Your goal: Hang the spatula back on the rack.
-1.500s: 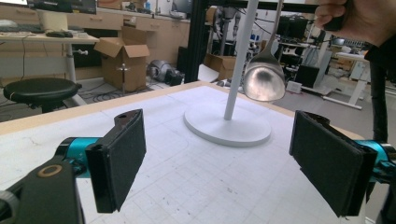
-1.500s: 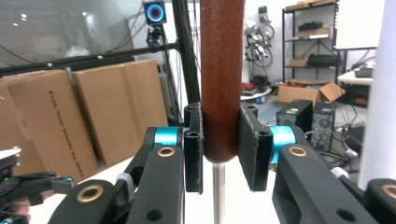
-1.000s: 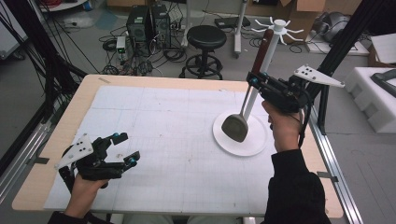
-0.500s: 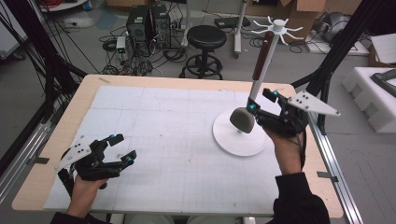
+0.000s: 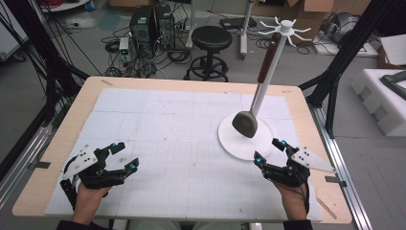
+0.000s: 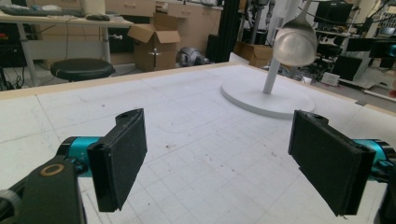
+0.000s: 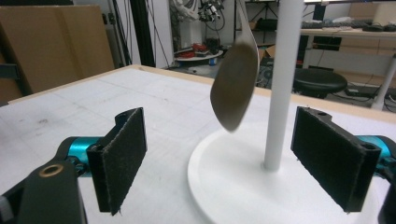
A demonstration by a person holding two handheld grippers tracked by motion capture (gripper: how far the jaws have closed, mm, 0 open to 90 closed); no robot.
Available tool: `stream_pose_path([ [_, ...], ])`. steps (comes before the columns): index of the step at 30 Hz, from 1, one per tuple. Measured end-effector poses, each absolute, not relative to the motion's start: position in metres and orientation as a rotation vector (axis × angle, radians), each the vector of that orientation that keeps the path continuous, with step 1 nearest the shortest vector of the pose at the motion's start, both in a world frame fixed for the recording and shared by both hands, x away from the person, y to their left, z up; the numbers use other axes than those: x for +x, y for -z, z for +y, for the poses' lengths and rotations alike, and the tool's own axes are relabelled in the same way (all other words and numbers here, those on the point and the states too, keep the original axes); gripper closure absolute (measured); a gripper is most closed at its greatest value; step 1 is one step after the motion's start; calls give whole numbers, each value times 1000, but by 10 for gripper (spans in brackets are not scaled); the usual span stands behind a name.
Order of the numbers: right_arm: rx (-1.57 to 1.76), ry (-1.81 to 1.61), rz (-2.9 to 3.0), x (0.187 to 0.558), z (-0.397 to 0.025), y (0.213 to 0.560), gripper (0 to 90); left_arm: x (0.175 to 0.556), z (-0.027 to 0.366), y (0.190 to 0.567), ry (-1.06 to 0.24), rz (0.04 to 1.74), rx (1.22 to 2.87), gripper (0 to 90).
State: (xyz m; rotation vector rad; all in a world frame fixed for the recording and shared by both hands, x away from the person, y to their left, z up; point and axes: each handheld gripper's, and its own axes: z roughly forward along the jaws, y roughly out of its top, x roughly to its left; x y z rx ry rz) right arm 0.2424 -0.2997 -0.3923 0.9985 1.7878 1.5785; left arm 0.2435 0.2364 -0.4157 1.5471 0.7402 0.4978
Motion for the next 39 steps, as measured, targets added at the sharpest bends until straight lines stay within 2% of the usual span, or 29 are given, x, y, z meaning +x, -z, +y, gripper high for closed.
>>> stream_pose_path([
  [11,1051,-1509,1800,228,-304,418,165,239,235,417,-484,724,1567,199],
  [39,1060,-1486,1792,221,-309,419,165,240,235,417,-486,736,1541,200],
])
